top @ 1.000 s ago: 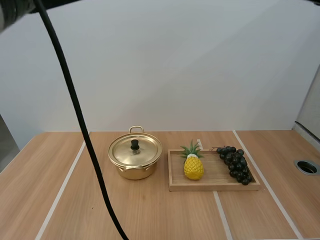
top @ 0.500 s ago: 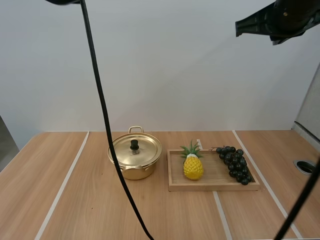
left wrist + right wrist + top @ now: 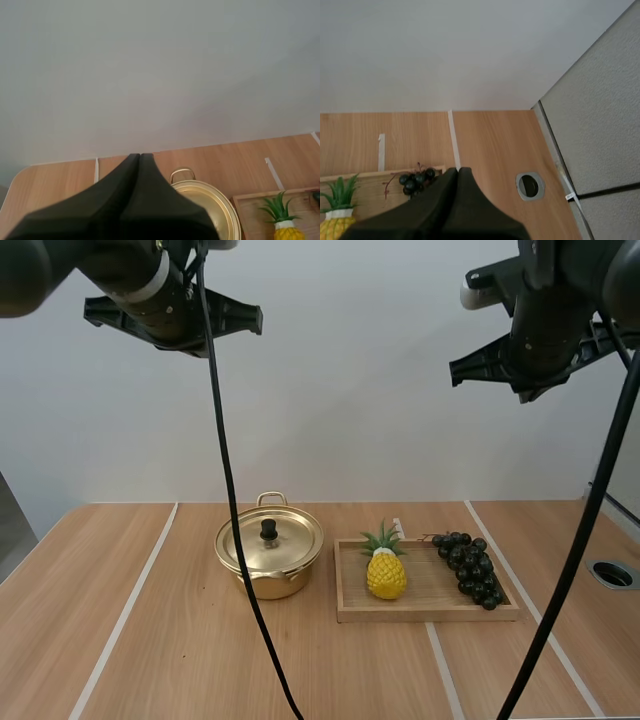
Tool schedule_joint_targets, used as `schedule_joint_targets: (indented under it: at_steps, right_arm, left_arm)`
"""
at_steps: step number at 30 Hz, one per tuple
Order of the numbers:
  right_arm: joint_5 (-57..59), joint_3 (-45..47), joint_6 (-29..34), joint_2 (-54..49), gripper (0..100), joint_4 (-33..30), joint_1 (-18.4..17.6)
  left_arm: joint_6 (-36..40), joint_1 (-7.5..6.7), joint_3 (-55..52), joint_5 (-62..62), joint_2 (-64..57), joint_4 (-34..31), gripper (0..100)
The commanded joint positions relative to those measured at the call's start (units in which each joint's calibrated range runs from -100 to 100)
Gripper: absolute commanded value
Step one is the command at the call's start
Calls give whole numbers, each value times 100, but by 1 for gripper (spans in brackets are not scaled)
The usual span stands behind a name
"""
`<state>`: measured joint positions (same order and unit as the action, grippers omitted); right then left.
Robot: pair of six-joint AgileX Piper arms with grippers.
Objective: Open the pot, put the grape inside, and close it
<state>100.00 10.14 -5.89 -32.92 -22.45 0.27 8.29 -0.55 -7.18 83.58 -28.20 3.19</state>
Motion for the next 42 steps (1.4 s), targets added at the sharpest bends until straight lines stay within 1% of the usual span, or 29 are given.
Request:
schedule_joint_targets:
  at_steps: [1, 8, 12, 14, 18, 21, 23, 27, 31, 38, 39, 40, 42]
  right_arm:
    - [0, 336, 209, -46, 0, -19, 24]
    - [0, 1256, 477, -46, 0, -6, 24]
    - [0, 1598, 590, -46, 0, -6, 24]
    - [0, 1628, 590, -46, 0, -6, 24]
    - [0, 1627, 590, -60, 0, -16, 24]
    - [0, 1627, 590, -60, 0, -16, 24]
    - [0, 1627, 590, -60, 0, 37, 24]
    - [0, 1627, 1135, -60, 0, 231, 24]
    - [0, 1627, 1144, -60, 0, 355, 24]
    - [0, 1627, 1144, -60, 0, 0, 24]
    - [0, 1627, 1133, -60, 0, -44, 24]
    - [0, 1627, 1133, -60, 0, -75, 24]
    - [0, 1627, 1206, -60, 0, -75, 24]
  left_arm:
    - [-16, -22, -30, 54, 152, 85, 0]
    - [-431, -22, -369, 75, 389, 134, 0]
    - [-467, -22, -470, 304, 522, 281, 0]
    - [-538, -22, -470, 511, 574, 489, 0]
    - [-932, -22, -520, 878, 672, 1008, 0]
    - [-1141, -22, -686, 859, 672, 1191, 0]
    - [-1142, -22, -774, 795, 672, 1207, 0]
    - [-1142, -22, -915, 786, 672, 1207, 0]
    - [-1142, -22, -927, 807, 672, 1169, 0]
    - [-1132, -22, -927, 674, 672, 1146, 0]
    - [-1118, -22, -927, 654, 672, 1146, 1]
    - [-1092, -22, -927, 654, 672, 1146, 5]
    - [-1063, -22, -927, 654, 672, 1137, 19]
